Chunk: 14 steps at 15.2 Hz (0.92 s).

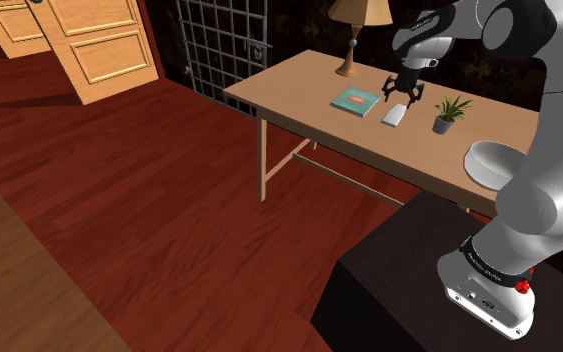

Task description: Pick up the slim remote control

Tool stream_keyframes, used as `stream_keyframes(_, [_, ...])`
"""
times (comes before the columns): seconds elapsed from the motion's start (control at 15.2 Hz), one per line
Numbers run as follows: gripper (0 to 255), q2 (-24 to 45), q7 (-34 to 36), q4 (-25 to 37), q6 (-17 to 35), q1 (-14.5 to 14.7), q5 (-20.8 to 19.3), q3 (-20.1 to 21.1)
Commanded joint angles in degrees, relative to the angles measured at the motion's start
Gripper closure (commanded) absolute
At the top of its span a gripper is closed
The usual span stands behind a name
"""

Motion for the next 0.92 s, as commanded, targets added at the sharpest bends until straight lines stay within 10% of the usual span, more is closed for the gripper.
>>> stream_keyframes(0.0, [0,2.6,1.1,2.3,0.5,-1.4,1.1,-0.5])
stream_keyframes(0.59, [0,5.6,0.6,1.1,4.6,-1.7,1.9,0.0])
stream_keyframes(0.66, [255,5.6,0.6,1.0,4.7,-1.6,1.9,0.0])
stream_keyframes(0.86, [255,5.6,0.6,1.1,4.7,-1.7,1.9,0.0])
